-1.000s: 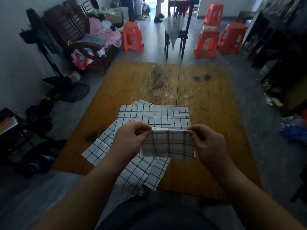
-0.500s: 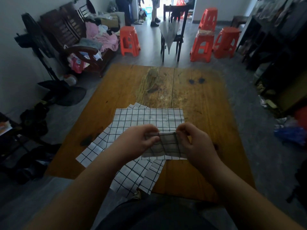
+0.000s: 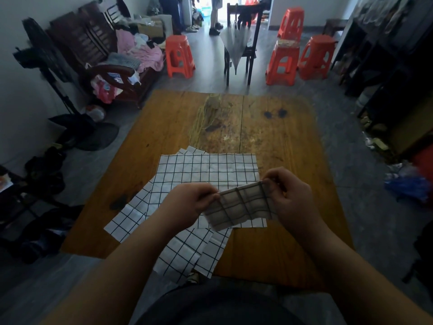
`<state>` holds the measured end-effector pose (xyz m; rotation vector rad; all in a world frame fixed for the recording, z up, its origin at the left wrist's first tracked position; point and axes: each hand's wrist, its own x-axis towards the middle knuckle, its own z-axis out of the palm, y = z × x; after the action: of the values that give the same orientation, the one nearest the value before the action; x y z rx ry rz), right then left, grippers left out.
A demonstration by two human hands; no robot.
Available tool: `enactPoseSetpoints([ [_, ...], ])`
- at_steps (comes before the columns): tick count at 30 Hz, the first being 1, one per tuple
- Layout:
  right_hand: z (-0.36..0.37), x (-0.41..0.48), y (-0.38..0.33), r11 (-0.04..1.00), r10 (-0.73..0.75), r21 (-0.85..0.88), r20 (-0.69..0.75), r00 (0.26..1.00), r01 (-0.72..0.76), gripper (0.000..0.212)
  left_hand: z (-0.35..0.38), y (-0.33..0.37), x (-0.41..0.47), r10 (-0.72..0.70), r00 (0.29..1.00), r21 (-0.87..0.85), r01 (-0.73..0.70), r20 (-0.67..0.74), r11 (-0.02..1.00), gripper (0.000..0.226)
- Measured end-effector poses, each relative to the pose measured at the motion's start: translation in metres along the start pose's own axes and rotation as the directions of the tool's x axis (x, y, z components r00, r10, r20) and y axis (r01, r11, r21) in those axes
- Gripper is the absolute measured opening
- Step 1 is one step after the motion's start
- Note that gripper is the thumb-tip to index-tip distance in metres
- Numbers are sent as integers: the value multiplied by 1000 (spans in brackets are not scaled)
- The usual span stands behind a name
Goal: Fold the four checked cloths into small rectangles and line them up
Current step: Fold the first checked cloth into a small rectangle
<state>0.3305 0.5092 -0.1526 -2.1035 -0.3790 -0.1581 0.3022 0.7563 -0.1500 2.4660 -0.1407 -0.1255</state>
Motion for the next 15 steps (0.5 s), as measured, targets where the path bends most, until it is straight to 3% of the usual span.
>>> enactPoseSetpoints([
  [5,8,2,-2,1000,23,9,9,1000,-23,10,-9,-25,-9,-45,999,-18,44,-7,999,15],
  [9,20,2,-7,998,31,57,13,999,-32,10,-16,-26,-7,-22,997,-27,24,68,999,16],
  [15,27,-2,-12,995,29,99,15,999,-30,13,-15,0,8,-31,993,-26,34,111,999,32],
])
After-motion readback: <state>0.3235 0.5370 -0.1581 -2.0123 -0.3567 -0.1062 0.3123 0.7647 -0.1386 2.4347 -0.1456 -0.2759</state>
